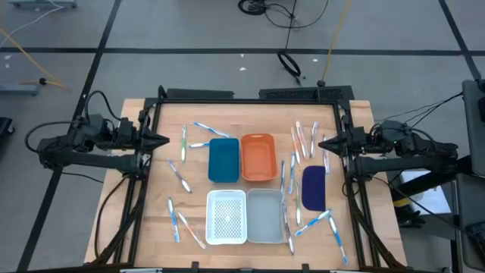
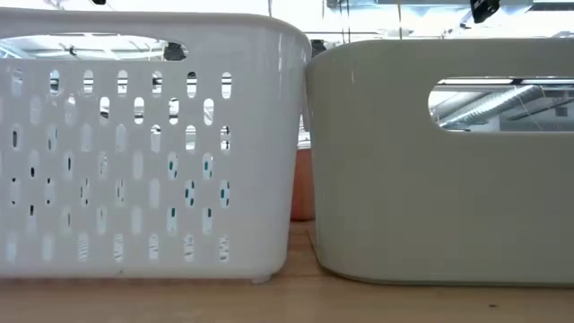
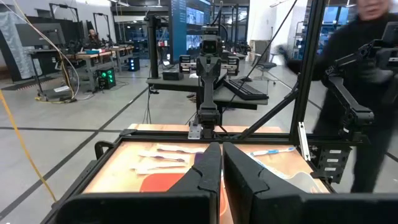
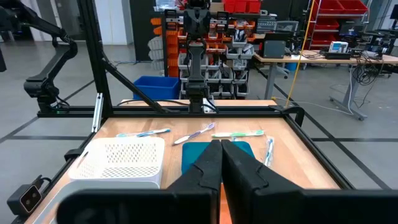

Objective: Pick & Place Toothbrushes

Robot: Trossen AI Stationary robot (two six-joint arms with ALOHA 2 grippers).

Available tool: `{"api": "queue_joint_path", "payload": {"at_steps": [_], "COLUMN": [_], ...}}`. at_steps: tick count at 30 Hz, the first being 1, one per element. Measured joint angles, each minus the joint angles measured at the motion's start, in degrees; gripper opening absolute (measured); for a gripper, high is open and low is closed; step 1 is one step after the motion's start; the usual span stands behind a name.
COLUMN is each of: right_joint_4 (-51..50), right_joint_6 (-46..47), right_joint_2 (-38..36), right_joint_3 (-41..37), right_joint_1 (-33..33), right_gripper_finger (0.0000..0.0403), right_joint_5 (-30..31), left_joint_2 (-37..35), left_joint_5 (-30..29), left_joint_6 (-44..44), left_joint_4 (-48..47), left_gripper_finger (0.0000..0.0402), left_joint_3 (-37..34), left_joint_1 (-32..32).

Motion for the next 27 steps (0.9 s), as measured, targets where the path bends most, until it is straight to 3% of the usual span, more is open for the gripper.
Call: {"api": "queue_joint_path", "payload": {"at_steps": [27], "right_joint_4": [2.34], "right_joint_6": [-1.80], "right_joint_2": [0.23], "right_joint_3": [0.00], "right_joint_1": [-0.02], "right_gripper_finger": [0.0004], "right_joint_5": [0.10], "left_joint_2": [0.01], "left_joint_5": [-0.01], "left_joint_6": [0.00], "left_joint_4": [0.00], "left_gripper_finger": [0.0019], "left_joint_3": [0.00], "left_joint_1": [0.00]}}
